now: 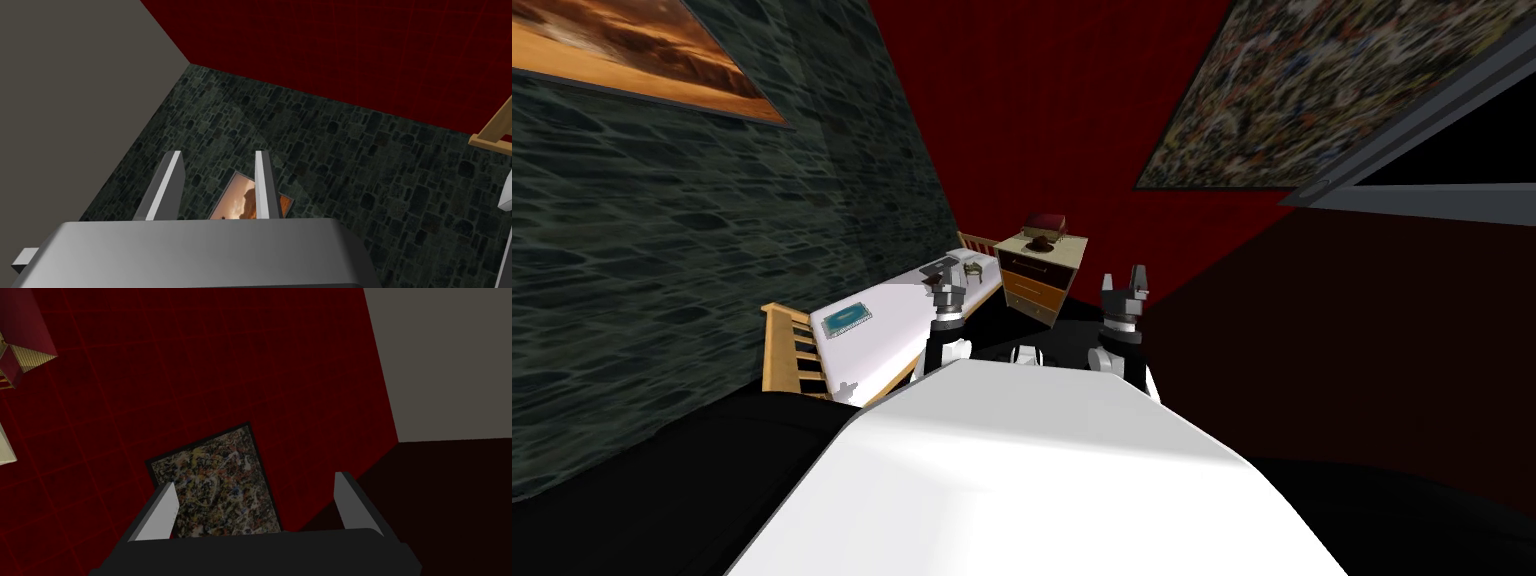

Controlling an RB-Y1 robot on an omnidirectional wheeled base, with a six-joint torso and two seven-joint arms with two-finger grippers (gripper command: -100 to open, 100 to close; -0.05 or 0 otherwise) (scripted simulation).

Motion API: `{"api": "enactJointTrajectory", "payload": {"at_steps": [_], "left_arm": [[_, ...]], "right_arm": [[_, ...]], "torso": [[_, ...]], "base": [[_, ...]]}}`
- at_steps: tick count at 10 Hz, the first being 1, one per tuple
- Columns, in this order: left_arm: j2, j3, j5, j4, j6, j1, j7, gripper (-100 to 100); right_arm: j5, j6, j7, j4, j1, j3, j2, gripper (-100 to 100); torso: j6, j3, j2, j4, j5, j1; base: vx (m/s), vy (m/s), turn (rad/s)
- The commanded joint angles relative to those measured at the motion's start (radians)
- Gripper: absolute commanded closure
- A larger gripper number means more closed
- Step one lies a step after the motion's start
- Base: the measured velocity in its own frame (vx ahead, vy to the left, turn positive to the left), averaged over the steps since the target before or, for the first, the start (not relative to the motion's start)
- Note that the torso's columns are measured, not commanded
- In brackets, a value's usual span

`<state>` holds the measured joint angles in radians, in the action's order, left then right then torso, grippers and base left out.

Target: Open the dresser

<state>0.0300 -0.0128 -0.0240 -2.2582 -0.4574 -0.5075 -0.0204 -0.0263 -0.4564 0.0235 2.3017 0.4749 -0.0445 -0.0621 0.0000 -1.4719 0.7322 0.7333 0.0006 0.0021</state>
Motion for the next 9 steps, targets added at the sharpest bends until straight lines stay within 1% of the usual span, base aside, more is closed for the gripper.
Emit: {"api": "enactJointTrajectory", "payload": {"at_steps": [1,2,4,5,6,7,8,9], "left_arm": [[0.0,0.0,0.0,0.0,0.0,0.0,0.0,0],[0.0,0.0,0.0,0.0,0.0,0.0,0.0,0],[0.0,0.0,0.0,0.0,0.0,0.0,0.0,0],[0.0,0.0,0.0,0.0,0.0,0.0,0.0,0],[0.0,0.0,0.0,0.0,0.0,0.0,0.0,0],[0.0,0.0,0.0,0.0,0.0,0.0,0.0,0],[0.0,0.0,0.0,0.0,0.0,0.0,0.0,0],[0.0,0.0,0.0,0.0,0.0,0.0,0.0,0]], "right_arm": [[0.079,0.05,-0.024,-0.024,-0.001,-0.029,-0.04,-100],[0.087,0.05,-0.024,-0.024,-0.001,-0.029,-0.04,-100],[0.157,0.104,-0.044,-0.047,-0.009,-0.052,-0.06,-100],[0.172,0.104,-0.044,-0.047,-0.009,-0.052,-0.06,-100],[0.211,0.134,-0.056,-0.061,-0.013,-0.066,-0.067,-100],[0.221,0.134,-0.056,-0.061,-0.013,-0.066,-0.067,-100],[0.262,0.167,-0.069,-0.074,-0.018,-0.08,-0.073,-100],[0.273,0.167,-0.069,-0.074,-0.018,-0.08,-0.073,-100]], "torso": [[0.0,-0.005,0.002,0.003,0.0,-0.001],[0.0,-0.005,0.003,0.004,0.0,-0.001],[0.0,-0.003,0.008,0.005,-0.001,-0.003],[0.0,-0.004,0.006,0.005,-0.001,-0.002],[0.0,-0.004,0.006,0.005,-0.001,-0.003],[0.0,-0.004,0.006,0.005,-0.001,-0.002],[0.0,-0.004,0.007,0.005,-0.001,-0.002],[0.0,-0.004,0.006,0.005,-0.001,-0.002]], "base": [[0.093,0.063,-0.044],[0.057,0.055,-0.015],[0.067,0.05,-0.044],[0.062,0.044,-0.025],[0.054,0.053,-0.038],[0.044,0.045,-0.026],[0.058,0.047,-0.049],[0.054,0.044,-0.025]]}}
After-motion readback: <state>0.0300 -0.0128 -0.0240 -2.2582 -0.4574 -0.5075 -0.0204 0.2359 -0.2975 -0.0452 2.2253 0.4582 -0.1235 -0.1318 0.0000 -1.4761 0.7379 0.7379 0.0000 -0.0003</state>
